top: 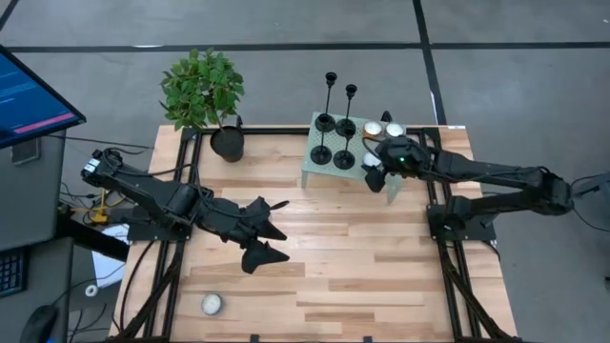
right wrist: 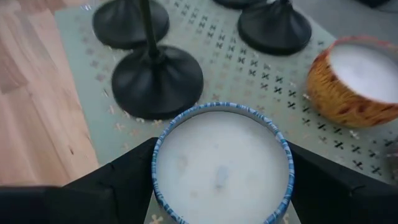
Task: Pick & Place candle stick holders
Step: Put the blue scented candle on the shelf
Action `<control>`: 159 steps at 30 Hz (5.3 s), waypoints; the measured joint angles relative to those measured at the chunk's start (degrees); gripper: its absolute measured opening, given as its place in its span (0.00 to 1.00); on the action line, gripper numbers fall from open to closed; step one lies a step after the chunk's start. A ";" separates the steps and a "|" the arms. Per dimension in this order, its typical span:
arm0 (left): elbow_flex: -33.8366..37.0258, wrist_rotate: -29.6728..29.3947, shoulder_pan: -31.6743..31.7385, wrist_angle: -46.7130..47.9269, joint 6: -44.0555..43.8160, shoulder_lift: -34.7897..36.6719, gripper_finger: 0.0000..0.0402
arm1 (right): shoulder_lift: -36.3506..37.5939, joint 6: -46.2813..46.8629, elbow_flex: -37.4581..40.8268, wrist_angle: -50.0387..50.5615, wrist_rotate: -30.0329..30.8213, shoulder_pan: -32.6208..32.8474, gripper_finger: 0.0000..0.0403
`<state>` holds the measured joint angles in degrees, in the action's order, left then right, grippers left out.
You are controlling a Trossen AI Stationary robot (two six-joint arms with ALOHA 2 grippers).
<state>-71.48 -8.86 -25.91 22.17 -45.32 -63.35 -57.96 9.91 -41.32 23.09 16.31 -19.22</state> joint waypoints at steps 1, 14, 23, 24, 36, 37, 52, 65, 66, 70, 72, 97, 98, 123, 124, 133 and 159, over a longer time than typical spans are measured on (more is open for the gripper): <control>0.00 0.00 0.00 -0.02 0.00 0.00 0.88 | -0.54 -0.21 0.00 0.00 0.01 0.00 0.73; 0.00 0.00 -0.01 -0.35 0.00 0.00 0.88 | -2.83 -1.46 -0.09 -2.56 -2.96 -0.52 0.73; 0.00 0.00 -0.02 -0.41 0.00 0.00 0.88 | -2.77 -1.31 -0.09 -2.08 -5.13 -1.01 0.87; 0.00 0.00 -0.02 -0.39 0.00 0.00 0.88 | -2.75 -1.33 -0.09 -2.07 -5.66 -1.18 0.90; -0.02 4.91 -0.32 -0.45 -2.78 -0.57 0.88 | 2.32 -5.78 -9.16 6.08 -5.80 -2.85 0.96; -0.02 6.16 -0.48 -0.31 -4.63 -0.99 0.88 | 3.23 -6.66 -10.22 7.45 -6.01 -2.47 0.96; 0.00 18.17 -10.12 5.97 -10.96 -9.93 0.88 | 20.01 -2.74 -19.75 16.96 -7.42 9.33 0.95; 0.00 17.89 -10.70 3.06 -8.74 -17.51 0.88 | 22.78 -1.24 -19.69 19.11 -7.26 14.38 0.95; 0.00 17.69 -10.37 2.65 -8.73 -17.94 0.88 | 22.78 -1.24 -19.69 19.08 -7.29 14.42 0.95; 0.00 14.34 -9.97 -1.76 -9.50 -19.87 0.88 | 22.83 -1.28 -19.69 19.10 -7.27 14.38 0.95; 0.00 12.40 -10.02 -6.73 -11.94 -20.93 0.88 | 22.78 -1.28 -19.69 19.34 -7.27 14.38 0.95; -0.02 -6.47 -8.59 -56.94 -6.66 -20.76 0.88 | 23.15 0.68 -19.69 23.15 -3.42 14.27 0.95; -0.02 -6.60 -8.40 -57.08 -7.92 -20.76 0.88 | 23.15 0.68 -19.69 23.17 -2.81 14.27 0.95; 0.00 -8.76 0.36 -56.68 -4.63 -14.42 0.88 | 23.15 0.22 -19.69 26.18 -1.41 14.27 0.95; 0.00 -8.57 0.14 -56.56 -5.91 -14.92 0.88 | 23.15 0.22 -19.69 26.18 -1.42 14.27 0.95; -0.02 15.51 4.60 -42.16 -17.41 -14.60 0.88 | 23.15 0.24 -19.69 26.10 -1.42 14.27 0.95; -0.02 18.62 -16.62 37.32 -7.78 -8.84 0.88 | 23.15 1.27 -19.69 24.87 -1.45 14.25 0.95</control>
<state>-71.50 9.76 -42.53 59.49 -53.10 -72.19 -34.81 11.18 -61.01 47.97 14.85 -4.97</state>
